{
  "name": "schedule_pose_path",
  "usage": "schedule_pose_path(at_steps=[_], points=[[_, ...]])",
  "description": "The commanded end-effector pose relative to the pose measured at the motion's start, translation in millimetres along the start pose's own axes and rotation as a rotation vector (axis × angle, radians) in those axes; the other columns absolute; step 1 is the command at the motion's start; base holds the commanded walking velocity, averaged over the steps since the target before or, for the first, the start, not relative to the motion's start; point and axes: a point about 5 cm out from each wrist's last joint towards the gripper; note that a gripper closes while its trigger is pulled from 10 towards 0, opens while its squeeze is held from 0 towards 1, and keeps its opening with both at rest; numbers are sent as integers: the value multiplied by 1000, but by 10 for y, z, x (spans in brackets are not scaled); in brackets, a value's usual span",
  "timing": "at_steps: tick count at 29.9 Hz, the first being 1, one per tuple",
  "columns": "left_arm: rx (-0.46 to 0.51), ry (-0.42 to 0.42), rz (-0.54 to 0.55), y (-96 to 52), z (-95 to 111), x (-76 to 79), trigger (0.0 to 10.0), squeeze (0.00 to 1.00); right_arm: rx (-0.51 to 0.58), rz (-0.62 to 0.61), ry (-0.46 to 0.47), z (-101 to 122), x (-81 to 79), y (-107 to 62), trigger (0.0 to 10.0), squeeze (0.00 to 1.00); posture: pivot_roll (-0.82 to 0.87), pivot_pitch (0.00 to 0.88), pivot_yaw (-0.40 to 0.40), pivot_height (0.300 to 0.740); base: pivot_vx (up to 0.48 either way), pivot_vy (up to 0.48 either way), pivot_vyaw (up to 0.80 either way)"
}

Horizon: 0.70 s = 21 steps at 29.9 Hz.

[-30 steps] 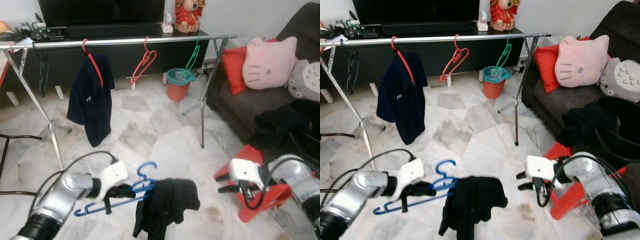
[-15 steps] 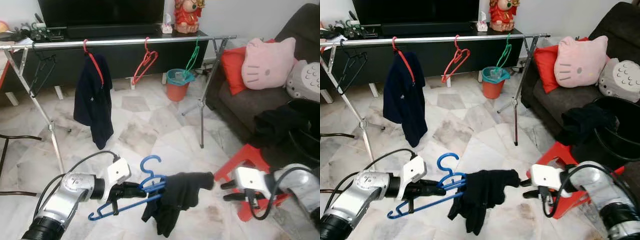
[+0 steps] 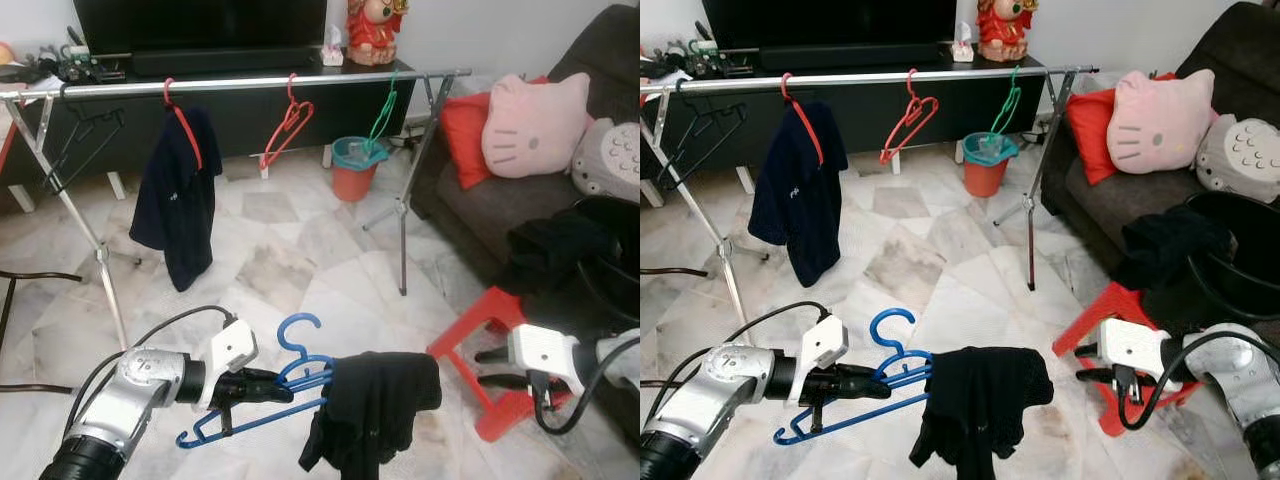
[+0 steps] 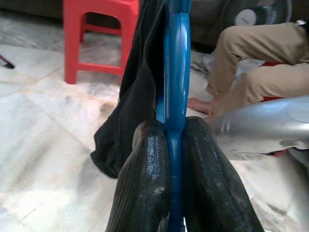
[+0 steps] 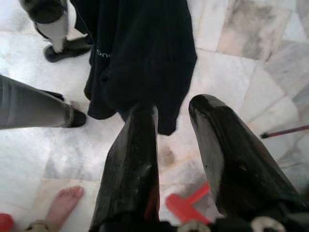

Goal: Hang hanger

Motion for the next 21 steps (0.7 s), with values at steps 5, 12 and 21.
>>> schedule_pose_path(at_steps=[5,12,21], points=[[50,56,-44,-62,198,9,10000,0,17,-8,25,-16,-44,4,10000,0,-72,0,-73,740,0,0,0],[53,61,-97,-89,239,49,10000,0,3,-18,20,-38,-85,82,10000,0,-62,0,-73,740,0,0,0],[37,59,-129,-119,247,56,10000,0,47,2,15,4,-109,178,10000,557,-58,0,-67,740,0,0,0]])
Point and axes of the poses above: a point about 5 cm out from each wrist's last joint towards the gripper, its own y axis pointing out of the wrist towards the gripper, its own z axis along the axis of the wrist's last joint, x = y × z, and after that the axes turned 12 degrees about -y, right-handed
